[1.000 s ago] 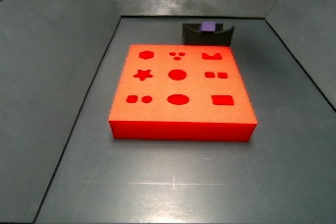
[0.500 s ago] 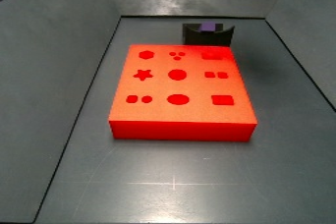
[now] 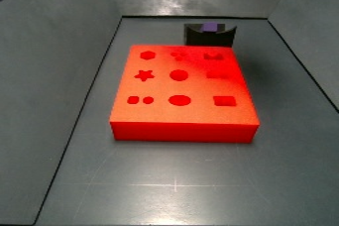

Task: Pick up the rectangle object. Move up. Place the rectangle object on the fixture. Regrasp the rectangle object. Move to above the board. Insert the rectangle object.
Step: Regrasp the rectangle object.

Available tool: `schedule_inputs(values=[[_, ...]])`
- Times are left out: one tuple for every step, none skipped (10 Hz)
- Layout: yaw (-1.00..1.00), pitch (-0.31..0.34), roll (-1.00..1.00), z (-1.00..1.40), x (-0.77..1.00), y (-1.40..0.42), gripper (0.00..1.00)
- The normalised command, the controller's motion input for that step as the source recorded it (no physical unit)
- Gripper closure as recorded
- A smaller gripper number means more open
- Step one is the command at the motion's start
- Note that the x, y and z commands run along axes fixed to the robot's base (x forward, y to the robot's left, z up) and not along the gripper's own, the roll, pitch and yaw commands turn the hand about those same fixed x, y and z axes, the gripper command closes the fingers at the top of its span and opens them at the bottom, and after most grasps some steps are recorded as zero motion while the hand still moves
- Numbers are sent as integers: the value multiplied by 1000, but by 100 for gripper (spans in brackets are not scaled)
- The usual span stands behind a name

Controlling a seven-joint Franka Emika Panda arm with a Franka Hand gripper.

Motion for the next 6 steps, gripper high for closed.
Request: schedule_inputs(values=[[47, 83, 1000, -11, 82, -33, 0], [56, 104, 1000, -12, 90, -36, 0], [85, 149, 949, -19, 102, -38, 0], [104, 155, 762, -20, 103, -41, 0], [130, 147, 510, -23, 101, -44, 0], [143, 139, 387, -21, 101, -44, 0]])
